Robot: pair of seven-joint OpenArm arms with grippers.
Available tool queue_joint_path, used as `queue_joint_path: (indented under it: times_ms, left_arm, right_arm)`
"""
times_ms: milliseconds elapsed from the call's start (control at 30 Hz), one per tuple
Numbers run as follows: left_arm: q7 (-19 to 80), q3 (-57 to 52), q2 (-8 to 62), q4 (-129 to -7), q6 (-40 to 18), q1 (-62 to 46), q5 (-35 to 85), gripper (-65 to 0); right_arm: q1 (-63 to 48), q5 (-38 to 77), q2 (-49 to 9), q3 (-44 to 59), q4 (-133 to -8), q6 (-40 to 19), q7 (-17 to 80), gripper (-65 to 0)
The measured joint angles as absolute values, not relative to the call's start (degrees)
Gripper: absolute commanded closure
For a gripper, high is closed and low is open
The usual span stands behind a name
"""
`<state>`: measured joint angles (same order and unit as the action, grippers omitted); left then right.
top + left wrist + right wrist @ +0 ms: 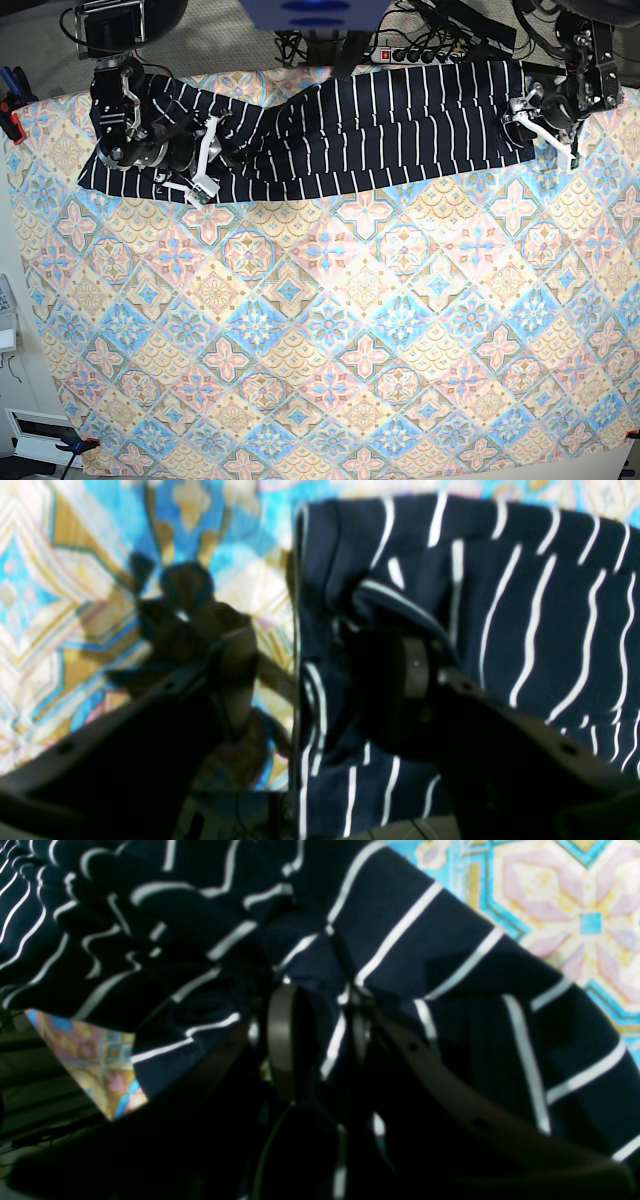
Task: Fold the T-shirt properly
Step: 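Regrasp the folded shirt's ends with both grippers and tuck them inward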
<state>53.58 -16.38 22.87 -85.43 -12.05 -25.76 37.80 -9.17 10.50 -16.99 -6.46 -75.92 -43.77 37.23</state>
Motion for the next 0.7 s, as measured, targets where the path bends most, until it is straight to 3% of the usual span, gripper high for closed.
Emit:
queue_joint_path:
  times_ms: [167, 233, 400, 467, 700]
  left_arm:
    - [50.0, -12.8, 23.0, -85.3, -10.7, -25.2, 36.2, -36.7]
    - [49.6, -12.3, 23.0, -85.3, -10.5, -25.2, 36.0, -32.6]
    - [48.5, -11.9, 21.8, -85.3, -9.1, -24.4, 34.4, -7.4]
    - [48.4, -11.9, 21.6, -84.9, -9.5, -24.1, 36.0, 0.0]
    - [50.9, -11.9, 21.5, -84.9, -9.2, -22.5, 35.0, 0.0]
  right_arm:
    - [-9.4, 8.9, -17.0, -6.5, -78.1, -43.8, 38.4, -16.7]
    - [-9.3, 7.9, -17.0, -6.4, -78.8, -43.5, 39.0, -16.7]
    - [-9.3, 7.8, -17.0, -6.3, -79.2, -43.3, 40.3, -16.7]
    - [-9.3, 7.8, -17.0, -6.3, -79.2, -43.1, 40.2, -16.6]
    - [-9.3, 7.8, -17.0, -6.3, -79.2, -43.1, 40.3, -16.6]
